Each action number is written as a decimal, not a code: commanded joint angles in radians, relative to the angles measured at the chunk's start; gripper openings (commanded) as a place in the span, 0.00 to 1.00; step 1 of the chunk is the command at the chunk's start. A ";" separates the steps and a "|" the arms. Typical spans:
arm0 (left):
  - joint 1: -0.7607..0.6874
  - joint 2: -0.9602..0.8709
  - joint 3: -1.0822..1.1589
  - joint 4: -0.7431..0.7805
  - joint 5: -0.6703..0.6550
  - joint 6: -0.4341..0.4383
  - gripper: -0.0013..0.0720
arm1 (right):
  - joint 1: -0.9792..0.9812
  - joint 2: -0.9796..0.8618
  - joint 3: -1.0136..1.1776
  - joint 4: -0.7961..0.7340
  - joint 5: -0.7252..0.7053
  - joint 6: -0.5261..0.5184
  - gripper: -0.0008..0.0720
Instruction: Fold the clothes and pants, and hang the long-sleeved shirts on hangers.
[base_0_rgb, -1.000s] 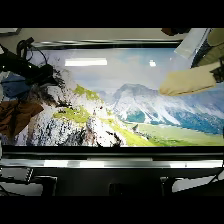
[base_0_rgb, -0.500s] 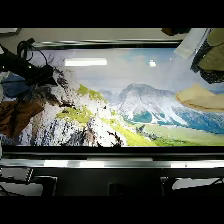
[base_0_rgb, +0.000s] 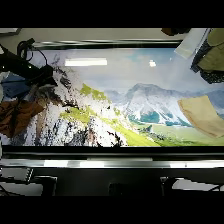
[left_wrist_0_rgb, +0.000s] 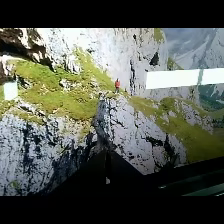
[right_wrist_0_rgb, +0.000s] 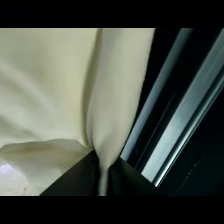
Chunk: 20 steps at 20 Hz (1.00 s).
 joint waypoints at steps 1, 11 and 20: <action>0.000 0.000 0.000 0.000 0.000 0.000 0.04 | -0.001 0.078 -0.209 -0.076 0.052 0.037 0.05; 0.000 0.000 0.000 0.000 0.001 0.000 0.04 | -0.001 0.126 -0.361 -0.137 0.058 0.041 0.05; 0.000 0.000 0.000 0.000 0.001 0.000 0.04 | -0.001 0.126 -0.361 -0.249 -0.005 0.018 0.37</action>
